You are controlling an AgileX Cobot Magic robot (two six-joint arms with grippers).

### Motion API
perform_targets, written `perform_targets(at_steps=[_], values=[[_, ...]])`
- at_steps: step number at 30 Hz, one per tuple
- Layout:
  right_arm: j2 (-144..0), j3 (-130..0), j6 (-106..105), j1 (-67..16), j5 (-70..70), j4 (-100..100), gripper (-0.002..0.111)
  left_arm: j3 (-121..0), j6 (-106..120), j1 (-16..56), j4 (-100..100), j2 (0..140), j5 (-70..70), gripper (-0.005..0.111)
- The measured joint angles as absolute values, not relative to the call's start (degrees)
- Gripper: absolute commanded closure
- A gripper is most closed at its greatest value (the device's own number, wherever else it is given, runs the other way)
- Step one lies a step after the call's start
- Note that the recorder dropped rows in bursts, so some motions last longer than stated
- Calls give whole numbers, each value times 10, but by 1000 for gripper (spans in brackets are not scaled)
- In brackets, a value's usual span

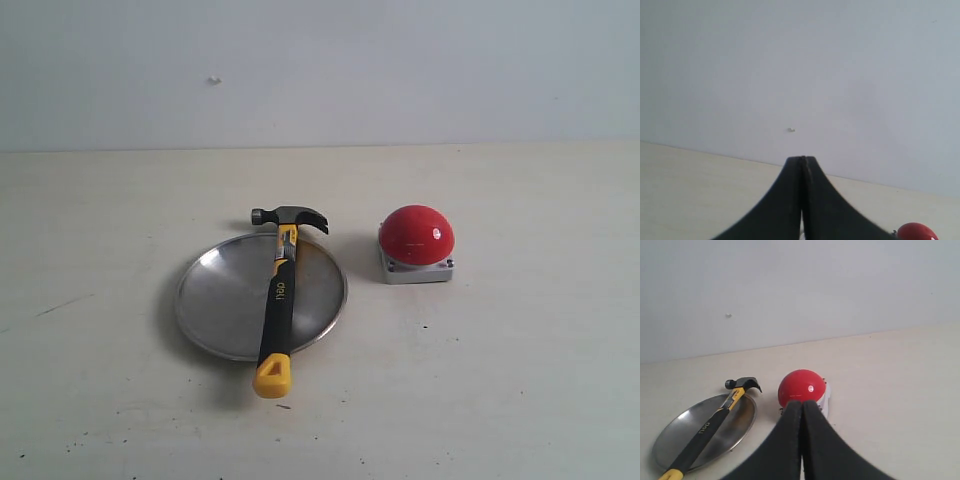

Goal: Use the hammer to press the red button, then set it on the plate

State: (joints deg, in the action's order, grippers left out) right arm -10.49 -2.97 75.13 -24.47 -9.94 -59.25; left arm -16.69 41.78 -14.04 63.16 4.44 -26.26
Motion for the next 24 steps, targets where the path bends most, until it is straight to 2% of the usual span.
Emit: perform_targets(at_steps=[8,17,20,24], values=[[-105,-30,738,-245,-13,-588,108,-167,418,-140,632,44,-263,107],[-105,-30,719,-245,0,-586,108,-167,418,-140,632,44,-263,107],[-105,-30,640,-245,0,-534,108,-167,418,-140,632,44,-263,107],[-105,-30,393,-245,-10,-325,108,-167,418,-140,632,44,-263,107]])
